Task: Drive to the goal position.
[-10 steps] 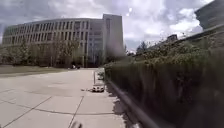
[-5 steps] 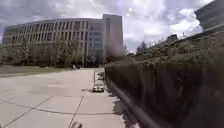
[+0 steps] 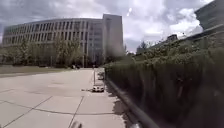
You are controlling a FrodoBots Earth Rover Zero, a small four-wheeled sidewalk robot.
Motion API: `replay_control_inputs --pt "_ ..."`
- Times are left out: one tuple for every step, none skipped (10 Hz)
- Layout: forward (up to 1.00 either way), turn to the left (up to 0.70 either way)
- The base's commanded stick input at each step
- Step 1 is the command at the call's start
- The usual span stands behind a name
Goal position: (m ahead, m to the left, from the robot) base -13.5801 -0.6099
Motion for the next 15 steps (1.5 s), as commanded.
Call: replay_control_inputs --pt "0.05 0.0" --pt "0.06 0.0" --pt "0.06 0.0" --pt "0.05 0.0" --pt "0.05 0.0" --pt "0.05 0.0" --pt "0.06 0.0" --pt "0.06 0.0" --pt "0.06 0.0" --pt "0.05 0.0" --pt "0.05 0.0" --pt "0.06 0.0" --pt "0.06 0.0" --pt "0.06 0.0" --pt "0.06 0.0"
